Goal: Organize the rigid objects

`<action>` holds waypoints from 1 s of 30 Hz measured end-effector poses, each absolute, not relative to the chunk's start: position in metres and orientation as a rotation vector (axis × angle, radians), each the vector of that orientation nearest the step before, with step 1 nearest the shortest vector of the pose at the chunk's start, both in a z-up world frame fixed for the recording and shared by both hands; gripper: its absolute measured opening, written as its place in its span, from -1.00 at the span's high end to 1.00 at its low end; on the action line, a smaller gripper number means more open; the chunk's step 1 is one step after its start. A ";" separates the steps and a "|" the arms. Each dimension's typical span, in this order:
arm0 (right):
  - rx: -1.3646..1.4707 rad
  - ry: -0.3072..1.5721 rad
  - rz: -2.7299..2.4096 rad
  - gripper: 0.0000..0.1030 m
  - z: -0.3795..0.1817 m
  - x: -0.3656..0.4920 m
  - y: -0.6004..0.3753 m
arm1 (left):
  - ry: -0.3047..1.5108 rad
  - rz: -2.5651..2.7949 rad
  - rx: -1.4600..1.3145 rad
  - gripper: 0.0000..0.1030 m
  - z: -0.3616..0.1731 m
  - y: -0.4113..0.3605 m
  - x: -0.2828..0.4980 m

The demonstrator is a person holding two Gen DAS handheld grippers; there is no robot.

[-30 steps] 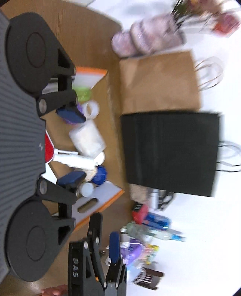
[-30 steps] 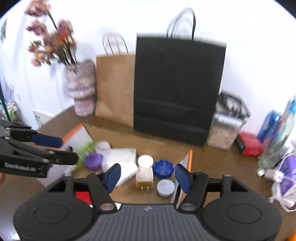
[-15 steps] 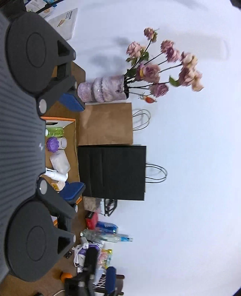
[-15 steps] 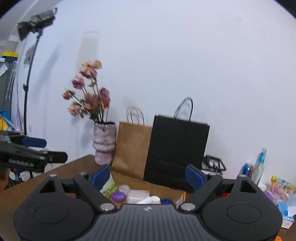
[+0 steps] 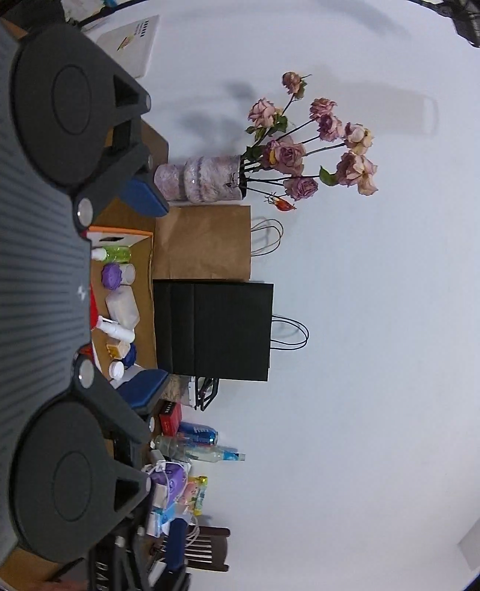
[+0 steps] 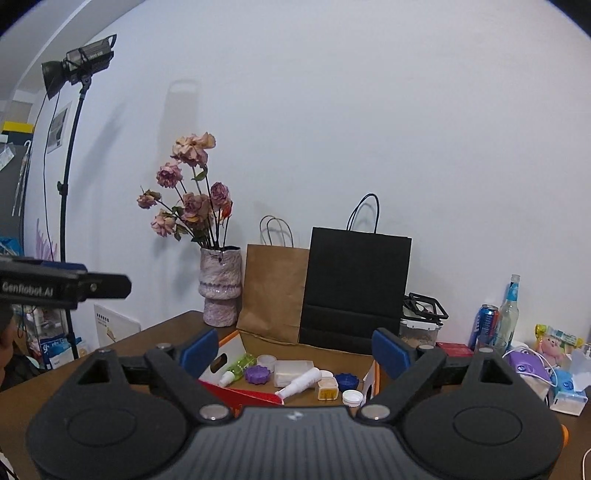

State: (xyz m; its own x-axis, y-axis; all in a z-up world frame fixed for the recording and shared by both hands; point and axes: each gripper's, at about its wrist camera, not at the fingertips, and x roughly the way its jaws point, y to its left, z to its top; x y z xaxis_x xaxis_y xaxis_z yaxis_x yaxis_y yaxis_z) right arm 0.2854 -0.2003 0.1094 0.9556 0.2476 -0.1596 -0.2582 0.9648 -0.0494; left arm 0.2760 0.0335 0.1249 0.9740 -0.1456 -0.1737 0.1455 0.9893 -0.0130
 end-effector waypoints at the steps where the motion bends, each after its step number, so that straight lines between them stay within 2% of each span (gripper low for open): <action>1: -0.063 0.151 0.256 -0.75 0.109 0.281 -0.202 | 0.174 -0.146 0.001 -0.77 0.124 0.034 0.272; 11: 0.013 0.148 0.238 -0.85 0.075 0.211 -0.222 | 0.158 -0.149 -0.004 -0.84 0.084 0.043 0.213; 18: 0.022 0.199 0.239 -0.86 0.032 0.145 -0.230 | 0.131 -0.114 0.002 -1.00 0.042 0.050 0.141; 25: 0.028 0.207 0.226 -0.90 -0.013 0.082 -0.221 | 0.203 -0.008 -0.016 -1.00 -0.016 0.038 0.083; 30: -0.004 0.170 0.231 -0.91 -0.031 0.039 -0.204 | 0.172 0.073 0.020 -1.00 -0.039 0.037 0.029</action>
